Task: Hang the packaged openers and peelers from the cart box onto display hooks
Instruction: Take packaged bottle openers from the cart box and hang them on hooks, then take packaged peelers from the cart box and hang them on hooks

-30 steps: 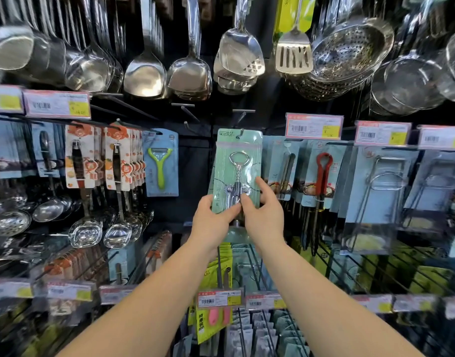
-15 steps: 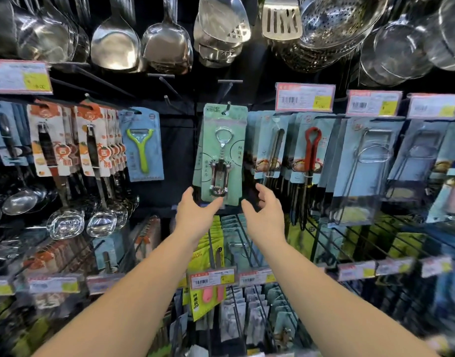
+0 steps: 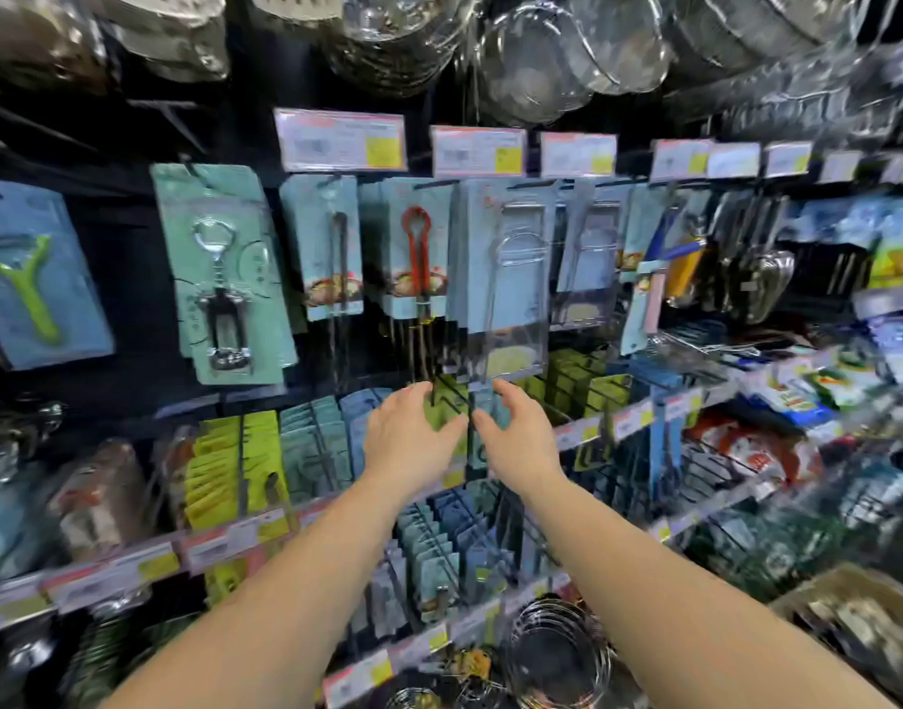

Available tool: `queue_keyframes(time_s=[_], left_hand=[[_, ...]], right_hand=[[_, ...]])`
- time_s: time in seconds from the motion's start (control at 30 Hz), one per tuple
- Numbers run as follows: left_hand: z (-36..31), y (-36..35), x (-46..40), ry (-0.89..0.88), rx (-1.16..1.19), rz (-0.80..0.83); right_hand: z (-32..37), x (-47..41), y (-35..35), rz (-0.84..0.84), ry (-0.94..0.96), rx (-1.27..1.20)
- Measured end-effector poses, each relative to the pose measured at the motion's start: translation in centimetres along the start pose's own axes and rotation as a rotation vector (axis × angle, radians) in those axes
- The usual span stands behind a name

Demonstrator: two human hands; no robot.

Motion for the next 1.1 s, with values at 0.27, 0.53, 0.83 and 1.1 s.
queue_keyframes(time_s=[0.27, 0.53, 0.83, 1.1], left_hand=[[-16.5, -18.7, 3.8, -0.218, -0.185, 0.261], [-32.6, -35.9, 10.4, -0.527, -0.274, 0.397], [-40.8, -50.1, 13.9, -0.668, -0.301, 0.606], [-40.4, -66.0, 14.6, -0.641, -0.282, 0.888]], right_hand=[[-15.2, -2.6, 21.1, -0.145, -0.132, 0.311], [-28.5, -2.2, 40.1, -0.301, -0.293, 0.536], [-40.0, -0.5, 51.6, -0.469, -0.57, 0.453], [-51.5, -1.5, 57.1, -0.604, -0.816, 0.441]])
Point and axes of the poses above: each hand's wrist, its own x-axis away from the middle knuckle, its own y-axis out of the back of the hand, z = x × y, the point moved 4 cm from there along -x, towards the middle knuckle, and after that the axes turned 6 degrees about -z, right-handed, at the moved point
